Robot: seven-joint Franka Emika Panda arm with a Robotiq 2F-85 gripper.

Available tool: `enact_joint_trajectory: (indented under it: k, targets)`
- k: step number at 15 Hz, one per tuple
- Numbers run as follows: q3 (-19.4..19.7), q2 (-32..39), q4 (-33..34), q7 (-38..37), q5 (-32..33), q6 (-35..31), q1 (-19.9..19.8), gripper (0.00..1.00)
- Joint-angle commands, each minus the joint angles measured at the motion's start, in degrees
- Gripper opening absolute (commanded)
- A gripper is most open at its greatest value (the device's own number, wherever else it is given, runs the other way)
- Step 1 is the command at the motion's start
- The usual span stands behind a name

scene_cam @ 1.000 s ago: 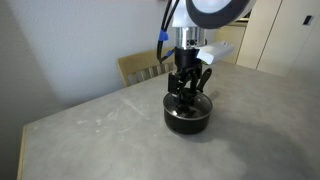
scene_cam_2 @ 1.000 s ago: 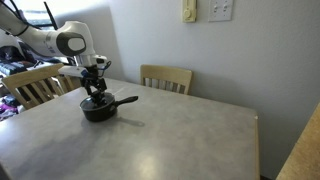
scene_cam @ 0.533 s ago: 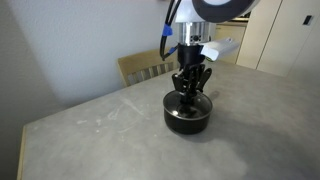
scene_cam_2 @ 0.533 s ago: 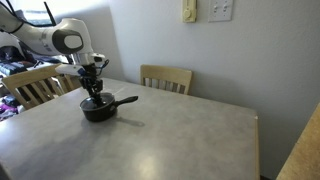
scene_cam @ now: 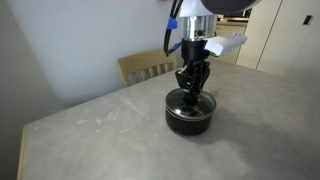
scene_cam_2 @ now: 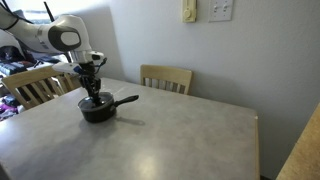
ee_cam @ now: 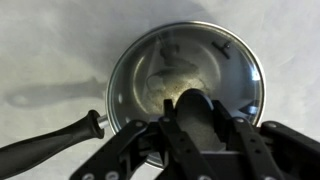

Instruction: Remove the glass lid from the pot and place it on the table

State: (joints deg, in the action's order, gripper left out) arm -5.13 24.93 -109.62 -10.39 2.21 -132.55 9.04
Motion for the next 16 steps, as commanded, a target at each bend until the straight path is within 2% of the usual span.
enact_joint_trajectory:
  k: [1, 11, 16]
  targets:
    - [0.79, -4.54, -2.97, -1.30, 0.45, 1.31, 0.58, 0.15]
    - [0.27, -11.43, -3.94, -0.58, 1.03, 4.62, 0.06, 0.15]
    - [-0.26, -14.32, -3.92, 3.13, 0.61, 7.20, -0.62, 0.15]
